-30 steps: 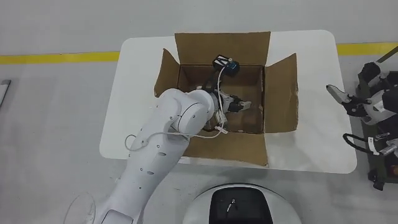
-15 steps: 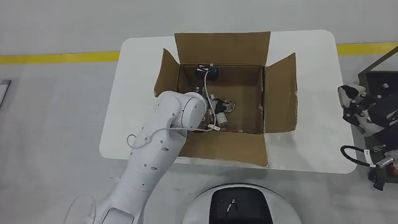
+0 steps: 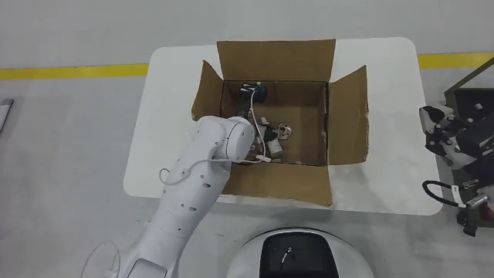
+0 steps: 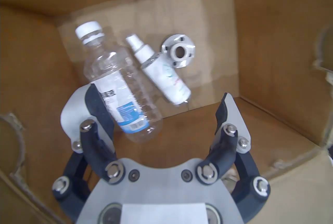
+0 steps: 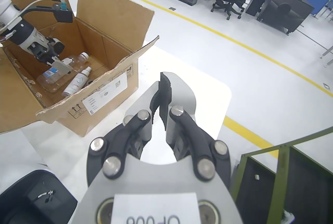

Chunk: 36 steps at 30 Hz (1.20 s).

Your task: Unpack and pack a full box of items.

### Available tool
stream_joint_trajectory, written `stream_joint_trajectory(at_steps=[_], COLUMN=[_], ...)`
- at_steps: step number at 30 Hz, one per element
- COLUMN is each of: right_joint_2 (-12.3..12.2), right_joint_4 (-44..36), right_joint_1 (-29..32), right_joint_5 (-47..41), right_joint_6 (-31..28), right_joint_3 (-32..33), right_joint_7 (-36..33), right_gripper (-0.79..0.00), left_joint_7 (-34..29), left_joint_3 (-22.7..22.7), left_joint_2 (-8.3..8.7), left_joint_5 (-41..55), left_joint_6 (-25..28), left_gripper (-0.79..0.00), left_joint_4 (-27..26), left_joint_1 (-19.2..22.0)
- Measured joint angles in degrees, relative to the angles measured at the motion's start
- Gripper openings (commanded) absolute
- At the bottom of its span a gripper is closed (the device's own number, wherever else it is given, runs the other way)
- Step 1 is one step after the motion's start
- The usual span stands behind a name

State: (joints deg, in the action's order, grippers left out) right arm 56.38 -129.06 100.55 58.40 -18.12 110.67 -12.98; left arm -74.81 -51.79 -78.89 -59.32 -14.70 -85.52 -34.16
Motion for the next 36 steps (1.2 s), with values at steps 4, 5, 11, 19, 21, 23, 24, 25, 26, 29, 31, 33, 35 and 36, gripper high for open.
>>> stream_joint_trajectory(at_steps=[4, 5, 11, 19, 21, 23, 24, 25, 26, 29, 31, 33, 35, 36], right_joint_2=[0.16, 0.2, 0.4, 0.68, 0.76, 0.85, 0.89, 0.93, 0.97, 1.08, 1.14, 1.2, 1.27, 1.29], right_joint_4=[0.45, 0.56, 0.8, 1.28, 1.31, 1.21, 1.15, 1.09, 1.04, 0.99, 0.94, 0.87, 0.84, 0.82], right_joint_1=[-0.39, -0.52, -1.18, -1.23, -1.03, -0.75, -0.63, -0.53, -0.41, -0.25, -0.23, -0.2, -0.21, -0.22], right_joint_5=[0.47, 0.66, 1.64, 2.35, 2.44, 2.6, 2.71, 2.78, 2.9, 3.19, 3.3, 3.48, 3.65, 3.7], right_joint_6=[0.68, 0.86, 1.54, 1.8, 1.82, 1.89, 1.91, 1.93, 1.95, 1.83, 1.82, 1.75, 1.72, 1.67], right_joint_3=[-0.93, -1.22, -2.37, -2.71, -2.67, -2.64, -2.63, -2.63, -2.63, -2.69, -2.74, -2.81, -2.86, -2.9], right_joint_7=[-0.19, -0.36, -1.04, -0.84, -0.78, -0.67, -0.63, -0.58, -0.54, -0.54, -0.56, -0.59, -0.63, -0.63], right_gripper=[-0.785, -0.785, -0.785, -0.785, -0.785, -0.785, -0.785, -0.785, -0.785, -0.785, -0.785, -0.785, -0.785, -0.785], left_joint_7=[-2.37, -2.92, -4.73, -3.95, -3.71, -3.49, -3.42, -3.36, -3.27, -3.11, -3.12, -3.31, -3.51, -3.56], left_joint_3=[1.13, 1.58, 4.39, 6.83, 7.06, 7.11, 7.08, 7.04, 6.98, 6.72, 6.52, 6.33, 6.15, 6.1], left_joint_2=[-0.53, -0.71, -1.93, -3.64, -3.98, -4.25, -4.34, -4.42, -4.51, -4.71, -4.8, -4.89, -4.97, -5.0], left_joint_5=[-1.72, -2.38, -5.59, -5.79, -5.8, -5.92, -5.99, -6.13, -6.33, -6.57, -6.72, -7.09, -7.54, -7.76], left_joint_6=[-2.56, -3.13, -5.89, -6.36, -6.44, -6.54, -6.59, -6.66, -6.74, -6.7, -6.68, -6.63, -6.54, -6.45], left_gripper=[0.0, 0.0, 0.0, -0.046, -0.092, -0.166, -0.182, -0.197, -0.206, -0.289, -0.268, -0.209, -0.182, -0.172], left_joint_4=[2.9, 3.91, 8.7, 14.01, 15.11, 15.96, 16.26, 16.55, 16.87, 17.37, 17.42, 17.31, 17.28, 17.36], left_joint_1=[1.47, 2.03, 4.49, 6.46, 6.77, 6.95, 6.98, 7.01, 7.02, 6.84, 6.71, 6.58, 6.44, 6.36])
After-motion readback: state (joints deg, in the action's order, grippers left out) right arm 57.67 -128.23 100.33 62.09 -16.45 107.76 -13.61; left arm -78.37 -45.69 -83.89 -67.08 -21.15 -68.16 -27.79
